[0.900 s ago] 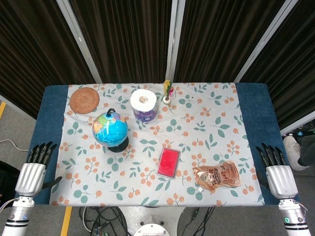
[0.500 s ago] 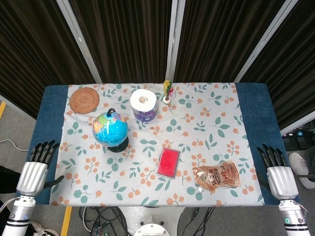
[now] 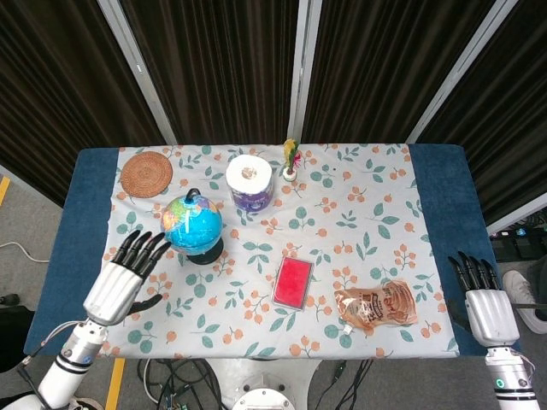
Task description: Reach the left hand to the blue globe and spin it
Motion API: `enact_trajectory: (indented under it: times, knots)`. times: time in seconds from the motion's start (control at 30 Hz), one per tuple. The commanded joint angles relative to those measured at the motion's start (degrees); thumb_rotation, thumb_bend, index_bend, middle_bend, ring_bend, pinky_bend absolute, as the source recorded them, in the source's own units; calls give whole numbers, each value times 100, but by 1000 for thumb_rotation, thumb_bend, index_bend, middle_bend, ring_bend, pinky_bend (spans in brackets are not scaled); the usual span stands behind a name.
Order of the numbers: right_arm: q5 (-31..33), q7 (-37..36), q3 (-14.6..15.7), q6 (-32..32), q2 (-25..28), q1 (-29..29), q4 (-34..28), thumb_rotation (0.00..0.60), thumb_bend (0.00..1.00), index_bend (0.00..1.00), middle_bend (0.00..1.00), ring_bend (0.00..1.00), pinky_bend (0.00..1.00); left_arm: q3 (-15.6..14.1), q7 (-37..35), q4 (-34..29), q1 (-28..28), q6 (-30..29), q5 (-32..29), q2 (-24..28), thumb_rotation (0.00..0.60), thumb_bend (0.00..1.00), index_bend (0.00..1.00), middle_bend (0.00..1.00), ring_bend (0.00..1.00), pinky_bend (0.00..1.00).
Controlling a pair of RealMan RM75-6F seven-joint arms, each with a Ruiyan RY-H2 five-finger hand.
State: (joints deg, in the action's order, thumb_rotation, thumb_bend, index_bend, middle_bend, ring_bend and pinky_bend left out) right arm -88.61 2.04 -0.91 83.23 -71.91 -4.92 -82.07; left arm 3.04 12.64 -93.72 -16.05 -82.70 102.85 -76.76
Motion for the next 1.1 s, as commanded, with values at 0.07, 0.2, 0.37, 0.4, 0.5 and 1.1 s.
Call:
enact_trajectory:
  times: [0.07,0.2,0.37,0.4,0.5,1.1]
  knots:
    - [36,-66,6,-30,-12,9,49,600,358,0,0,0,0,111,476,-84,-271,328,36,-262,600,0,21,0,0,0]
    - [92,-93,-14,-51,-23,12,69,600,358,0,0,0,0,185,653,-65,-405,484,-78,-438,600,0,21,0,0,0]
    - [132,-134,-19,-71,-28,22,100,600,359,0,0,0,0,253,770,23,-547,616,-206,-576,600,0,20,0,0,0]
    - [140,-141,-20,-77,-30,23,106,600,359,0,0,0,0,259,776,34,-566,628,-222,-592,600,0,20,0,0,0]
    - [153,-160,-19,-100,-31,20,117,600,359,0,0,0,0,272,804,80,-611,661,-298,-643,600,0,21,0,0,0]
    - [204,-201,-26,-172,-25,9,120,600,361,0,0,0,0,180,891,138,-537,447,-589,-623,600,0,21,0,0,0]
